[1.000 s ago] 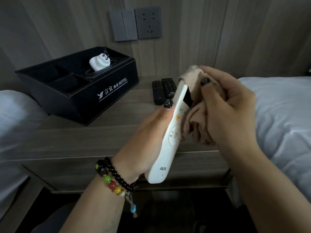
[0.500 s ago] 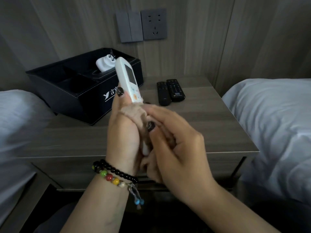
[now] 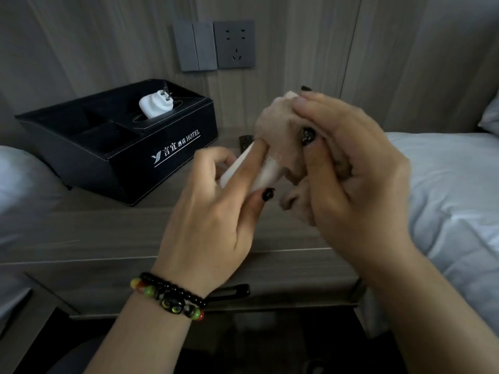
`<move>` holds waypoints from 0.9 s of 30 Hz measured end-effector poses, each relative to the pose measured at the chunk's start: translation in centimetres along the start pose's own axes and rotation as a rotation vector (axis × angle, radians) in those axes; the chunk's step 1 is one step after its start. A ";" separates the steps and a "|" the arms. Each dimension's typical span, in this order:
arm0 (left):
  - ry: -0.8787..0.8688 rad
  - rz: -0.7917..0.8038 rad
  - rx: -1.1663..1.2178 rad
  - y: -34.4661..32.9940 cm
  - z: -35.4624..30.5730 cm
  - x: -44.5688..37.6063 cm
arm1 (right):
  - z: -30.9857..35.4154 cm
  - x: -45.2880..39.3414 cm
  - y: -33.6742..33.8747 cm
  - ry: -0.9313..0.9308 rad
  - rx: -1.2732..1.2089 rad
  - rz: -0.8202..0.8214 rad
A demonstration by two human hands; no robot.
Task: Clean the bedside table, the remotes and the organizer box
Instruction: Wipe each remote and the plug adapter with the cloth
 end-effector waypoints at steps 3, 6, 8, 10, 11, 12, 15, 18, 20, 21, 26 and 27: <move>-0.012 0.047 -0.040 -0.7 -0.1 0.1 | -1.4 -0.1 0.1 -0.020 -0.042 0.092; 0.011 0.042 -0.006 -0.6 0.4 0.1 | -0.1 0.6 -0.7 0.072 -0.056 0.225; -0.019 0.024 -0.024 -0.3 0.3 0.2 | -1.1 0.3 -0.3 -0.028 -0.182 0.223; -0.062 0.026 -0.052 -0.3 -0.1 0.3 | -2.8 0.0 0.3 -0.171 -0.265 0.151; -0.070 0.031 -0.057 -0.3 -0.4 0.4 | -3.1 0.1 0.6 -0.188 -0.239 0.116; -0.070 0.034 -0.057 -0.4 -0.6 0.4 | -2.8 0.2 0.6 -0.162 -0.180 0.100; -0.025 0.020 -0.020 -0.3 -0.4 0.4 | -0.7 0.9 0.0 0.020 0.007 0.079; 0.044 0.017 0.009 -0.1 0.3 0.3 | 0.1 1.4 -0.8 0.116 0.060 0.082; 0.077 0.023 0.042 -0.2 0.4 0.4 | 0.2 1.7 -1.2 0.150 0.084 0.083; 0.092 0.022 0.068 -0.3 0.5 0.5 | 0.3 1.9 -1.4 0.169 0.093 0.081; 0.034 0.050 0.156 -0.2 0.3 0.4 | -1.0 0.9 -0.4 -0.048 -0.160 0.090; 0.012 0.069 0.187 -0.2 0.2 0.4 | -2.2 0.5 -0.2 -0.219 -0.339 0.102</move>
Point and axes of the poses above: each hand's wrist, its own x-axis away from the middle knuckle, its own y-axis out of the back of the hand, z = x × y, the point moved 8 cm from there along -x, towards the middle knuckle, and after that the axes turned 3 degrees about z, right-handed, at the moved point
